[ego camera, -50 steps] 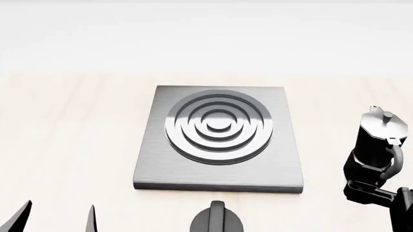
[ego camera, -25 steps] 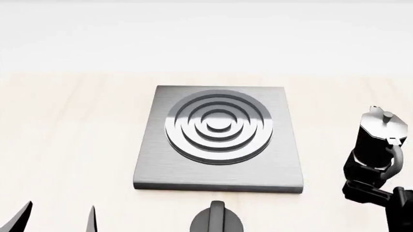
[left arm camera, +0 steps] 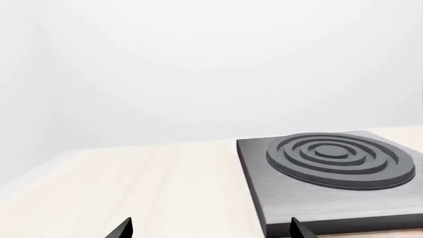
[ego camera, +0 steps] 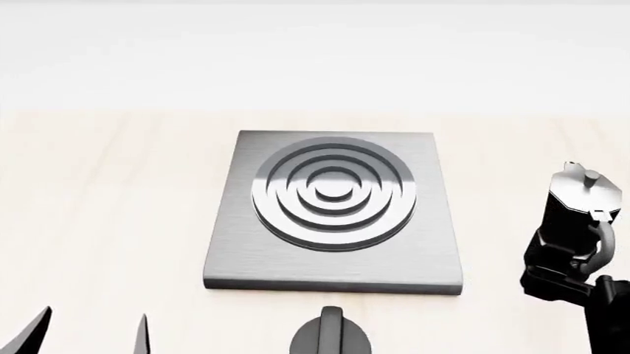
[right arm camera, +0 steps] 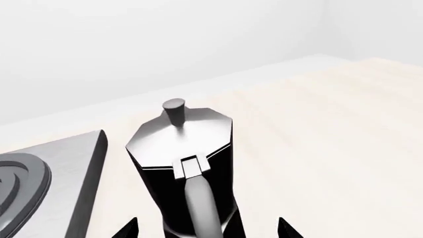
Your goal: Put the moka pot on the stove.
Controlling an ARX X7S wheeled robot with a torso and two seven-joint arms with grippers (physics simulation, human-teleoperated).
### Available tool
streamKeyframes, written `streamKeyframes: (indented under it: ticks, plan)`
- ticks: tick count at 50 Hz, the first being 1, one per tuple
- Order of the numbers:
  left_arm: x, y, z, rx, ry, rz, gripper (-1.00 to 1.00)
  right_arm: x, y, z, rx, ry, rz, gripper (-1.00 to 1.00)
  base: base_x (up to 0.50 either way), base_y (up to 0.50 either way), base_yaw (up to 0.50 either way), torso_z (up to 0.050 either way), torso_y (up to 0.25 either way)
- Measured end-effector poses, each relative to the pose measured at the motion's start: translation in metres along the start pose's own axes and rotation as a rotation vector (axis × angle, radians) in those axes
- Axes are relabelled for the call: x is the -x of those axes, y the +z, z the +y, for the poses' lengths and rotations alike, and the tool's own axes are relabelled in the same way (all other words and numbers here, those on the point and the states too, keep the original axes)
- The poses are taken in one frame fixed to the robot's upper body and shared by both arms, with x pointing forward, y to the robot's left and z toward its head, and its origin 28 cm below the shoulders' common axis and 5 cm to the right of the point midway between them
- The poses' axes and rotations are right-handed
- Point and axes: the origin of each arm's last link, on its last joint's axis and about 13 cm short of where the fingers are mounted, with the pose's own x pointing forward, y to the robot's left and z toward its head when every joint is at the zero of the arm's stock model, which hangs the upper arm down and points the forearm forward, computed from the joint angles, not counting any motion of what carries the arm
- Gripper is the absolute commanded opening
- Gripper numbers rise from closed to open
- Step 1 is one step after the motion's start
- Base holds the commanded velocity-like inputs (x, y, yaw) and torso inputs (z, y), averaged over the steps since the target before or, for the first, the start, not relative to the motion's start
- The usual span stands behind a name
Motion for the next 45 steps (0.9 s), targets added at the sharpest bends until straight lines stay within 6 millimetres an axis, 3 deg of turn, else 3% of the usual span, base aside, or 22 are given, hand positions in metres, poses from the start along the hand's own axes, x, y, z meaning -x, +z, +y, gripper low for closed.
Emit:
streamKeyframes:
  ticks: [14, 15, 33, 45]
  plan:
    - [0.000, 0.002, 0.000, -0.001, -0.001, 0.001, 1.00, -0.002, 0.004, 0.002, 0.008, -0.002, -0.002, 1.00, 0.00, 0.00, 0.00, 0.000, 0.000]
    - [0.000, 0.002, 0.000, -0.001, -0.001, 0.001, 1.00, -0.002, 0.004, 0.002, 0.008, -0.002, -0.002, -1.00, 0.00, 0.00, 0.00, 0.000, 0.000]
    - [0.000, 0.001, 0.000, -0.002, 0.000, 0.001, 1.00, -0.004, 0.004, 0.001, 0.004, -0.001, -0.005, -1.00, 0.00, 0.00, 0.00, 0.000, 0.000]
    - [0.000, 0.002, 0.000, -0.001, -0.001, 0.000, 1.00, -0.009, 0.005, 0.012, 0.138, -0.022, -0.049, -1.00, 0.00, 0.00, 0.00, 0.000, 0.000]
